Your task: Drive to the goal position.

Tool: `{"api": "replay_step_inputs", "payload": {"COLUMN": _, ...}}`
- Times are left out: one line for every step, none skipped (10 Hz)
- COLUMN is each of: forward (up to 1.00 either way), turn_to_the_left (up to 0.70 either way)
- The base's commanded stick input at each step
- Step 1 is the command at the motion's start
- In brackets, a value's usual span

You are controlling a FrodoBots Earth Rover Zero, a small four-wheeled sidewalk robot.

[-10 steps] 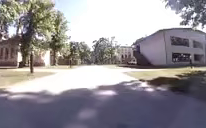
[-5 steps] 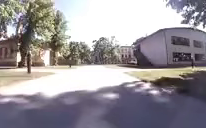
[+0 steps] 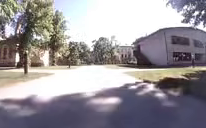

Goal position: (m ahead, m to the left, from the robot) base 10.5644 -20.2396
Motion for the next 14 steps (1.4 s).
{"api": "replay_step_inputs", "payload": {"forward": 0.45, "turn_to_the_left": 0.0}}
{"api": "replay_step_inputs", "payload": {"forward": 0.45, "turn_to_the_left": 0.0}}
{"api": "replay_step_inputs", "payload": {"forward": 0.45, "turn_to_the_left": 0.0}}
{"api": "replay_step_inputs", "payload": {"forward": 0.45, "turn_to_the_left": 0.0}}
{"api": "replay_step_inputs", "payload": {"forward": 0.45, "turn_to_the_left": 0.0}}
{"api": "replay_step_inputs", "payload": {"forward": 0.45, "turn_to_the_left": 0.0}}
{"api": "replay_step_inputs", "payload": {"forward": 0.45, "turn_to_the_left": 0.0}}
{"api": "replay_step_inputs", "payload": {"forward": 0.45, "turn_to_the_left": 0.0}}
{"api": "replay_step_inputs", "payload": {"forward": 0.45, "turn_to_the_left": 0.0}}
{"api": "replay_step_inputs", "payload": {"forward": 0.45, "turn_to_the_left": 0.0}}
{"api": "replay_step_inputs", "payload": {"forward": 0.45, "turn_to_the_left": 0.0}}
{"api": "replay_step_inputs", "payload": {"forward": 0.45, "turn_to_the_left": 0.0}}
{"api": "replay_step_inputs", "payload": {"forward": 0.45, "turn_to_the_left": 0.0}}
{"api": "replay_step_inputs", "payload": {"forward": 0.45, "turn_to_the_left": 0.0}}
